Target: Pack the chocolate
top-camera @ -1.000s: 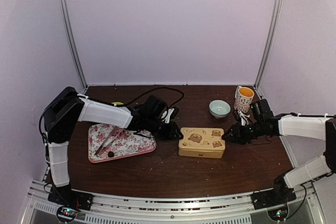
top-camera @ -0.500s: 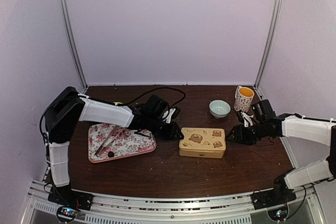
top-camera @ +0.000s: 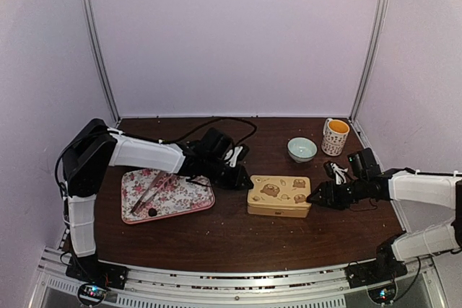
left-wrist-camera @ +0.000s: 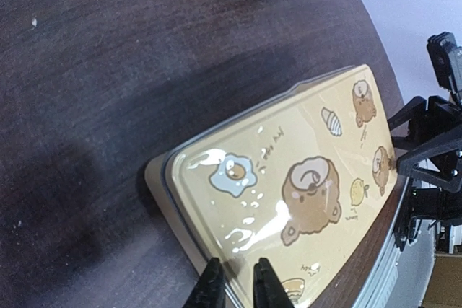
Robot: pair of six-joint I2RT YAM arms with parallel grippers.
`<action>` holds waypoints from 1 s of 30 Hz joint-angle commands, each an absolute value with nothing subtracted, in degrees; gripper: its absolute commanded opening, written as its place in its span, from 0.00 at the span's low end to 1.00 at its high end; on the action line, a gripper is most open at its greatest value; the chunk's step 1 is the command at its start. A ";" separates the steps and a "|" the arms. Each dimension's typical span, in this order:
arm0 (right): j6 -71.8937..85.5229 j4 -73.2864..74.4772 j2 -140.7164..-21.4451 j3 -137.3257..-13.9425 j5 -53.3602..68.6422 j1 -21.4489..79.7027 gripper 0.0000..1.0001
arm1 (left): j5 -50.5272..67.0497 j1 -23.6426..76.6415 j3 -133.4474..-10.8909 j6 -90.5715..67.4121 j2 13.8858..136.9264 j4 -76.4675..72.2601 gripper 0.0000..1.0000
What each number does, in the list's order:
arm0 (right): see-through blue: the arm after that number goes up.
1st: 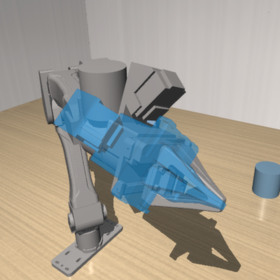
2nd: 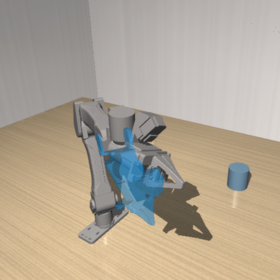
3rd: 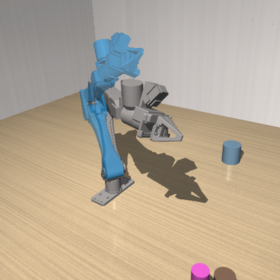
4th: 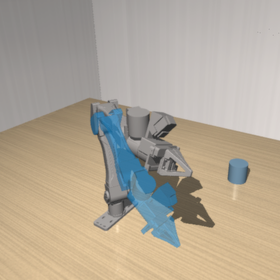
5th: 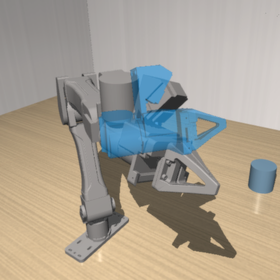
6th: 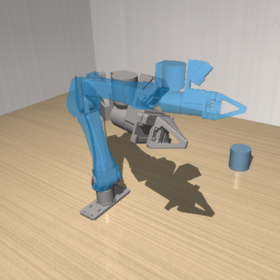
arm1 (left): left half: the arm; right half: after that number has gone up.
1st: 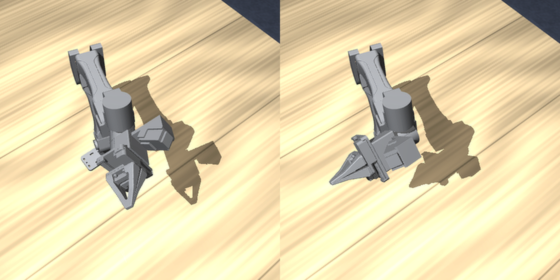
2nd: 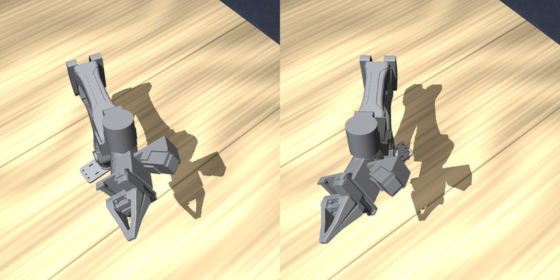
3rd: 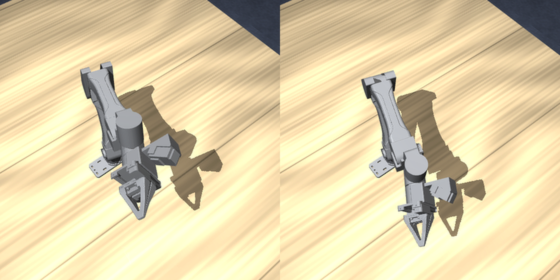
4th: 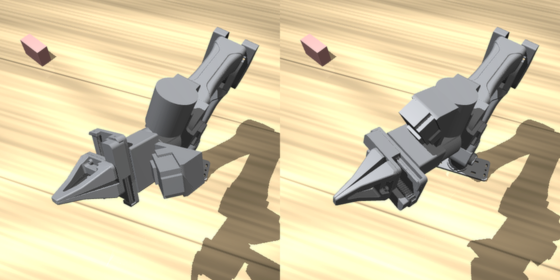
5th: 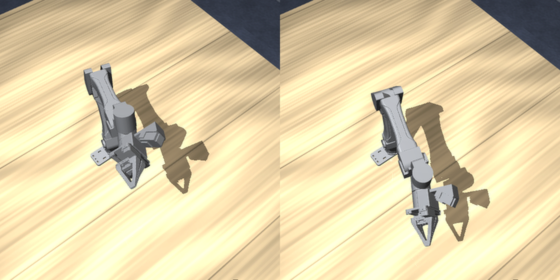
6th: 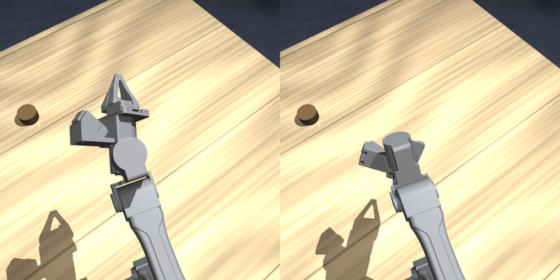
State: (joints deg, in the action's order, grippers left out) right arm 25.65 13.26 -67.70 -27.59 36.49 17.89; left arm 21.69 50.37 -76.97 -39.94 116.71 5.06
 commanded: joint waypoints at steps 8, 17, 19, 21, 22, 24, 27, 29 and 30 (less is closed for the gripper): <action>29.17 4.35 -73.57 -26.82 42.21 18.94 0.54 | 22.65 51.50 -79.49 -39.95 119.42 5.00 0.15; 31.61 0.73 -74.80 -24.82 43.43 19.15 0.40 | 23.38 51.57 -80.07 -40.20 120.76 4.71 0.15; 32.00 0.22 -75.07 -24.39 43.62 19.14 0.39 | 23.29 51.50 -80.60 -39.98 121.06 5.21 0.15; 32.50 -0.15 -74.96 -24.10 44.01 19.20 0.37 | 23.35 51.51 -80.96 -39.93 121.27 5.44 0.15; 32.73 -0.15 -74.87 -24.06 44.07 19.32 0.37 | 23.33 51.58 -81.07 -39.93 121.36 5.53 0.15; 32.77 0.18 -74.73 -24.23 44.05 19.64 0.37 | 23.39 51.64 -81.12 -40.00 121.42 5.51 0.15; 32.50 0.75 -75.21 -24.30 43.52 19.94 0.37 | 23.25 51.69 -81.11 -40.03 121.59 5.54 0.15; 31.87 1.39 -76.07 -24.11 42.66 19.91 0.35 | 23.13 51.68 -81.12 -40.08 121.73 5.58 0.15; 31.49 1.79 -76.65 -23.98 42.24 19.92 0.35 | 23.12 51.75 -81.12 -40.01 121.73 5.66 0.15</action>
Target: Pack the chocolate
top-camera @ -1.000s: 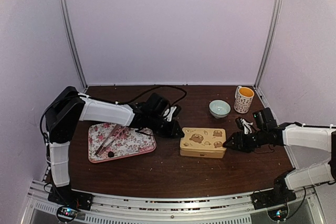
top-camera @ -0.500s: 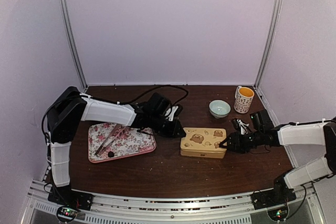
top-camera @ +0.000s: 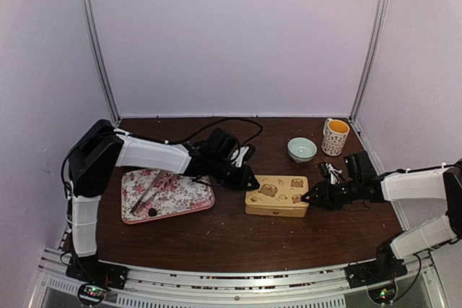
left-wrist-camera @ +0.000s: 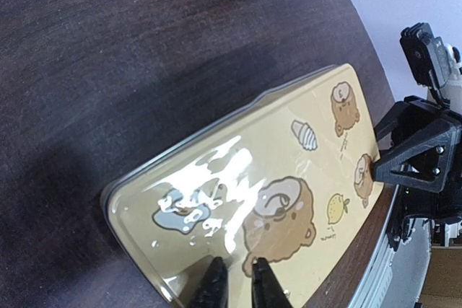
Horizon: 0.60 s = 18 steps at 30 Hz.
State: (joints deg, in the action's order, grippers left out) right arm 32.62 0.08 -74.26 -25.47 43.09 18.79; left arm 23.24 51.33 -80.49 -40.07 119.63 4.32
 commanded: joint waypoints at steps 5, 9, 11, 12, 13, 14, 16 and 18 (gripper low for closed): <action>30.65 1.80 -77.50 -21.61 41.03 19.95 0.30 | 22.82 51.77 -80.87 -39.60 121.78 6.53 0.15; 31.91 -1.24 -77.56 -19.34 41.34 19.89 0.31 | 22.43 51.77 -81.11 -39.36 121.89 6.94 0.15; 32.51 -2.63 -78.32 -18.94 41.40 19.95 0.31 | 22.33 51.77 -81.25 -39.37 122.02 6.94 0.15; 32.58 -2.98 -79.05 -18.96 41.37 19.91 0.31 | 22.25 51.77 -81.29 -39.30 122.04 6.94 0.15; 32.48 -2.76 -79.29 -19.23 41.23 19.95 0.31 | 22.24 51.78 -81.37 -39.29 122.08 6.95 0.15; 32.24 -2.40 -79.14 -19.55 41.10 19.95 0.32 | 22.19 51.77 -81.46 -39.34 122.04 7.13 0.15; 32.09 -1.24 -76.68 -20.12 39.64 19.95 0.35 | 21.86 51.79 -81.56 -38.98 121.77 7.65 0.15; 31.01 2.12 -73.63 -21.89 38.06 19.91 0.41 | 21.35 51.77 -81.63 -38.23 121.11 8.00 0.15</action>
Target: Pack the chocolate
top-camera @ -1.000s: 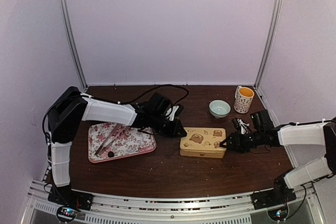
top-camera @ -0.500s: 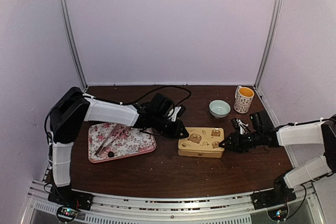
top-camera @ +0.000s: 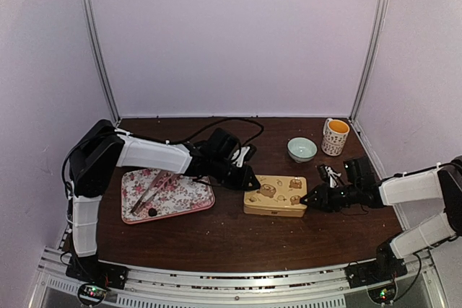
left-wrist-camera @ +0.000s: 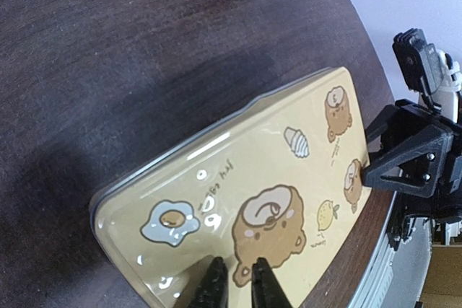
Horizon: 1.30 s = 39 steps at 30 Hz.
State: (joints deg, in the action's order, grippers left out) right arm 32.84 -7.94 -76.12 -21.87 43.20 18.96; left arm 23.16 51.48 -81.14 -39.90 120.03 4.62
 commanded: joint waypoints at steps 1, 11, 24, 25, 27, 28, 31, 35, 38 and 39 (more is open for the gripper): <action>30.17 4.17 -72.61 -23.34 37.53 19.78 0.45 | 21.03 51.77 -81.71 -37.85 120.77 8.26 0.16; 26.70 9.86 -73.31 -34.61 38.66 16.02 0.64 | 19.22 50.57 -83.40 -35.78 116.11 10.39 0.22; 27.83 3.78 -84.32 -39.25 43.99 13.03 0.67 | 22.30 44.47 -77.39 -37.41 114.25 6.40 0.43; 28.03 3.11 -85.04 -39.24 44.48 12.89 0.66 | 22.91 44.40 -77.23 -37.74 114.47 5.77 0.44; 28.63 1.57 -86.30 -39.14 45.53 12.60 0.65 | 23.85 44.22 -77.32 -38.19 115.11 4.84 0.45; 28.96 0.66 -86.89 -38.99 46.12 12.43 0.64 | 24.16 44.21 -77.51 -38.26 115.44 4.57 0.45; 30.18 -1.85 -88.17 -38.68 47.39 11.85 0.62 | 25.42 44.21 -78.37 -38.62 116.64 3.94 0.47; 31.64 -4.28 -89.92 -38.46 48.90 11.35 0.59 | 26.12 44.21 -79.84 -38.95 118.65 4.12 0.47; 32.56 -5.68 -91.16 -38.20 49.41 10.87 0.57 | 26.26 44.21 -80.39 -39.41 120.11 3.77 0.46; 32.87 -6.24 -91.55 -38.15 49.55 10.71 0.56 | 26.45 44.25 -80.56 -39.65 120.53 3.51 0.46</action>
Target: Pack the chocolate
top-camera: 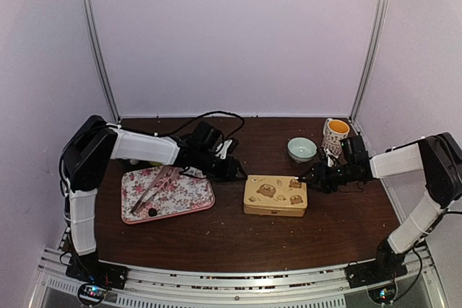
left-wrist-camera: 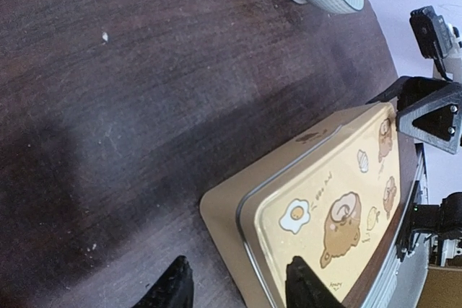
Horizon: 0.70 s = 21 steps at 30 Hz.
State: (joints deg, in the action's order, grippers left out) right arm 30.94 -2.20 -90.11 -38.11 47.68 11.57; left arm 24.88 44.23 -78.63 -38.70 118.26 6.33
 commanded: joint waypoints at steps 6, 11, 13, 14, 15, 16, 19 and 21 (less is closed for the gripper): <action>33.80 -8.23 -94.60 -38.26 49.71 10.20 0.47 | 27.47 44.21 -81.66 -40.86 123.62 2.38 0.42; 34.23 -9.45 -96.59 -38.01 50.21 10.11 0.37 | 28.02 44.32 -82.83 -41.20 125.10 2.51 0.36; 34.28 -9.79 -97.10 -37.58 50.40 10.11 0.32 | 28.10 44.34 -83.08 -41.21 125.47 2.56 0.33; 34.24 -10.05 -97.24 -37.31 50.44 10.12 0.31 | 28.18 44.37 -83.12 -41.19 125.57 2.64 0.32; 34.27 -10.29 -97.29 -36.86 50.45 10.11 0.30 | 28.09 44.38 -83.14 -41.27 125.66 2.64 0.31; 34.21 -10.48 -97.23 -36.53 50.45 10.11 0.30 | 28.07 44.53 -83.14 -41.23 125.68 2.69 0.31; 34.24 -11.09 -96.68 -35.61 50.46 10.11 0.30 | 27.40 45.31 -83.27 -41.25 125.61 3.19 0.30; 34.15 -11.13 -95.90 -35.16 50.25 10.11 0.30 | 26.66 45.87 -83.36 -41.17 125.51 3.46 0.30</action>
State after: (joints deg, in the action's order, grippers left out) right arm 33.63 -13.30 -95.11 -37.56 51.72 9.61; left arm 28.16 44.51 -82.85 -41.28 123.87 2.66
